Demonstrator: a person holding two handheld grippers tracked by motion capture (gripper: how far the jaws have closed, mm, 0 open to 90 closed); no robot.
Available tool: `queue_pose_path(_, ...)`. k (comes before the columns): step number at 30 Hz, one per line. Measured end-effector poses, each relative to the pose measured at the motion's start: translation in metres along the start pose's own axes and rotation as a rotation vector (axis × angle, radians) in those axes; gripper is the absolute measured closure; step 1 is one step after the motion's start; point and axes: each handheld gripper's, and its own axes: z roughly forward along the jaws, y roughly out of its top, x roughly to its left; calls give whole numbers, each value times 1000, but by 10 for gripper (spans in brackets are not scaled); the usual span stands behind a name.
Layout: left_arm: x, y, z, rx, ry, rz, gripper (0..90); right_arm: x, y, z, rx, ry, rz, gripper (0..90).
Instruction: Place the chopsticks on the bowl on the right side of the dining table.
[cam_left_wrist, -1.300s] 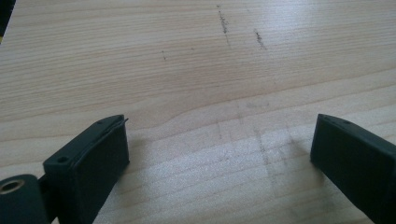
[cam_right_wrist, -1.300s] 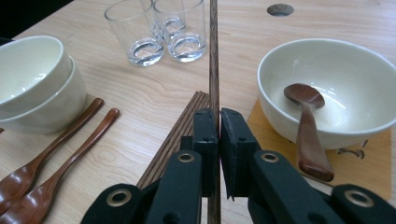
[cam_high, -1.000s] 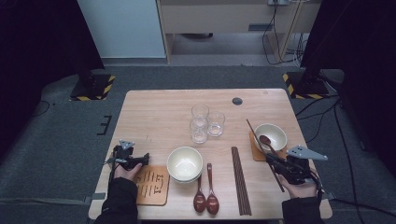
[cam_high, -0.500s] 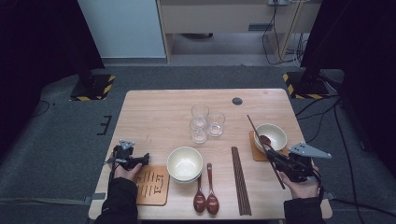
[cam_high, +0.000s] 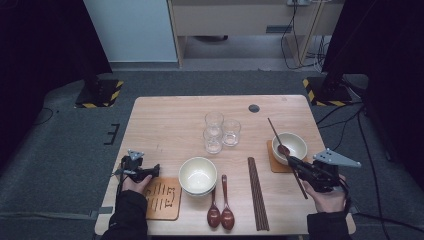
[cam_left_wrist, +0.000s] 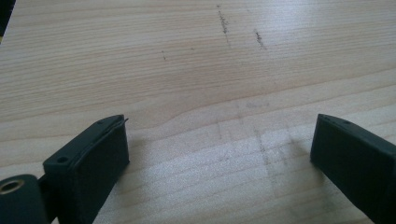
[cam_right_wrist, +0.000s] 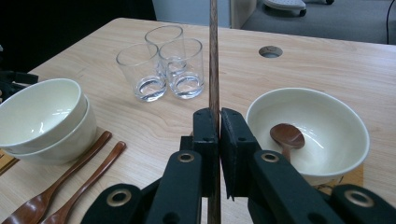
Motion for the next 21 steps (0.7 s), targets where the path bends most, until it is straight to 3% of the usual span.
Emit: queue_pose_path(21, 0, 0, 0, 0, 0, 0, 32, -20, 6, -4, -5, -17, 22, 854)
